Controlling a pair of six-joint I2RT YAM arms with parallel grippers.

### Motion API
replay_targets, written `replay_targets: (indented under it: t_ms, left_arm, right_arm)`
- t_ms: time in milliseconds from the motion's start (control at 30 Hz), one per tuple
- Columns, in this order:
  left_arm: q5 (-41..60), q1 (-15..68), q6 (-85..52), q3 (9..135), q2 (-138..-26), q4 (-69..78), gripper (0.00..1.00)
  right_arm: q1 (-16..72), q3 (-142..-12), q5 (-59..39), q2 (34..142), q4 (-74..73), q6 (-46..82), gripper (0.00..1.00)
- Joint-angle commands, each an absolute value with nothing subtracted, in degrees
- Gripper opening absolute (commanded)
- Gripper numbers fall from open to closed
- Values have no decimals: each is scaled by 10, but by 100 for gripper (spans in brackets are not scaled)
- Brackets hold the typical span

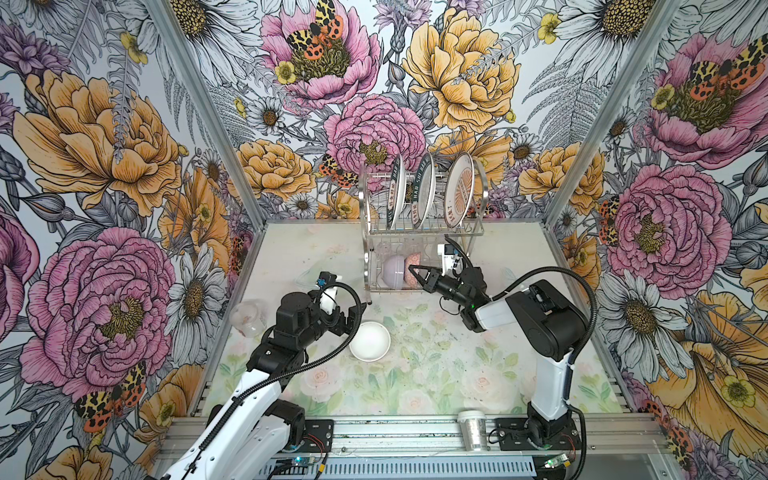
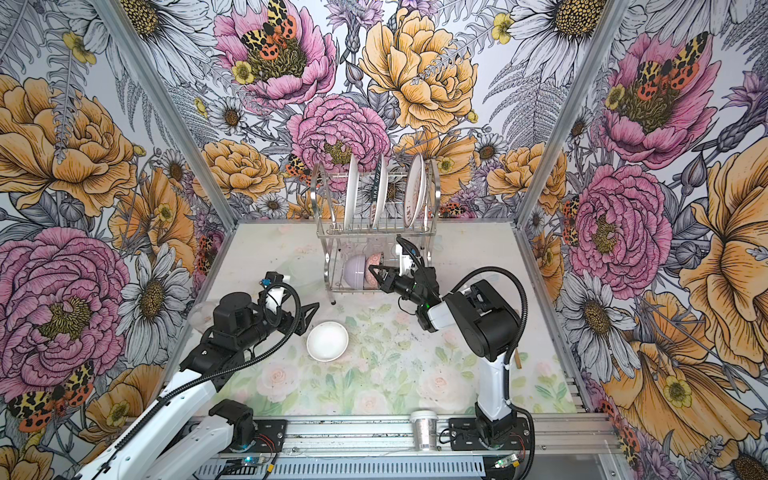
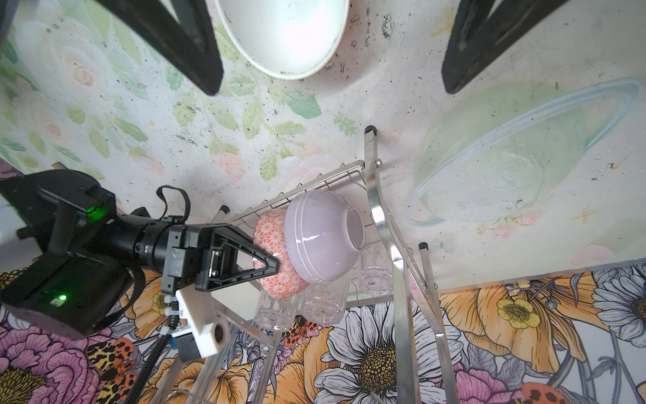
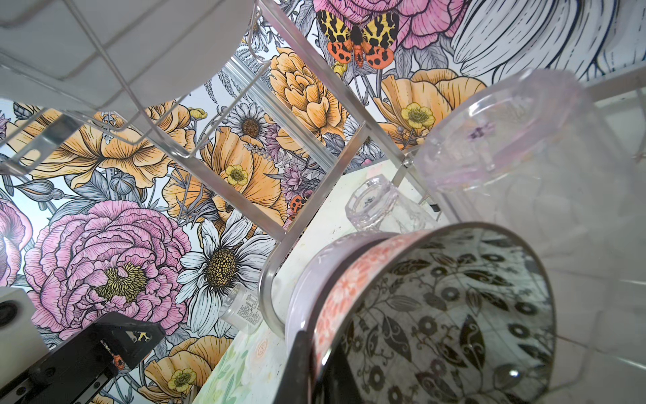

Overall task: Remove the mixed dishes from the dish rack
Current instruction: 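Close the right gripper on the rim of the pink patterned bowl, then lift the pink patterned bowl up and out of the rack with the right gripper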

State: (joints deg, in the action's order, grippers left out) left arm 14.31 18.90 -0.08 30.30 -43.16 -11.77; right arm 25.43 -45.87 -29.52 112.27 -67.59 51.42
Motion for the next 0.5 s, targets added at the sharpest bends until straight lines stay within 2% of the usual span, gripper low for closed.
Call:
replay_targets:
  t_ms: [0, 467]
  left_arm:
    - [132, 193, -5, 296, -424, -115, 99]
    - [131, 194, -8, 297, -424, -114, 99]
  right_arm:
    - [249, -461, -276, 1062, -798, 492, 0]
    - [249, -438, -265, 1030, -798, 461, 0]
